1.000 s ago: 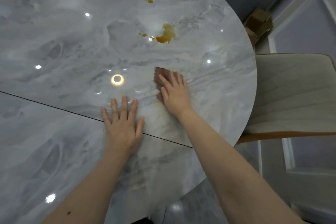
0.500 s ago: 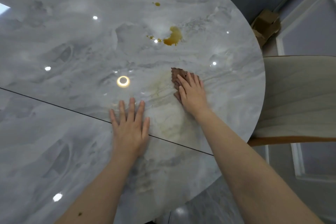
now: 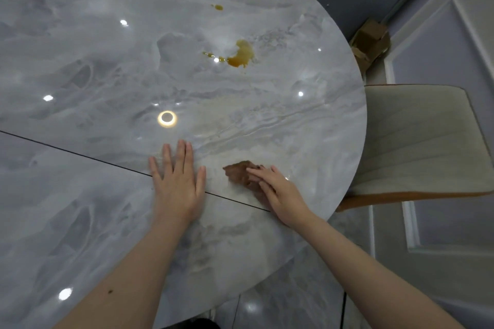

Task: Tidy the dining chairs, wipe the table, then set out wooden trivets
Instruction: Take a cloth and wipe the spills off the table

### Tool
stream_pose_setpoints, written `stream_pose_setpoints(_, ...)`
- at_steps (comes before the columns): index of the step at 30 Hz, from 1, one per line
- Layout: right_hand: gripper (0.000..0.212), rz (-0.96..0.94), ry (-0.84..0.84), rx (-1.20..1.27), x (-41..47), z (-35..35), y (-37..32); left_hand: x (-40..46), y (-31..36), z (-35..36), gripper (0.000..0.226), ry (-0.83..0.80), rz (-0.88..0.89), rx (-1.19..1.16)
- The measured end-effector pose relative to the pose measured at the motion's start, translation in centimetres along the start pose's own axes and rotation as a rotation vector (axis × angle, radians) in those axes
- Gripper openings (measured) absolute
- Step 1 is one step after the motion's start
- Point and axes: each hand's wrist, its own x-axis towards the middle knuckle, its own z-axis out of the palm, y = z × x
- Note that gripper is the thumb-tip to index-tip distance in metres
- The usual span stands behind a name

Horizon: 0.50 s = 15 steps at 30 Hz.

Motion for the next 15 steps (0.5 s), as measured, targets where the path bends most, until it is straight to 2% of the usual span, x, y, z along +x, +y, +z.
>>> stream_pose_setpoints(4,0.024,0.381,0.185,0.607,-0.2,-2.3,-3.0,0.1,0.0,0.1,0.072,-0.022,0.005,0.017)
stream_pose_setpoints(9,0.025,0.720,0.261,1.229,-0.5,-2.0,-4.0,0.0,-0.2,0.0,0.078,-0.020,0.023,-0.036)
stream_pose_setpoints(11,0.024,0.753,0.306,1.350,-0.6,-1.6,-4.1,-0.1,-0.3,-0.2,0.080,-0.008,0.035,-0.098)
stream_pose_setpoints(15,0.022,0.748,0.384,1.424,-0.8,-1.2,-4.9,0.1,-0.8,-0.2,0.080,0.033,0.083,-0.216)
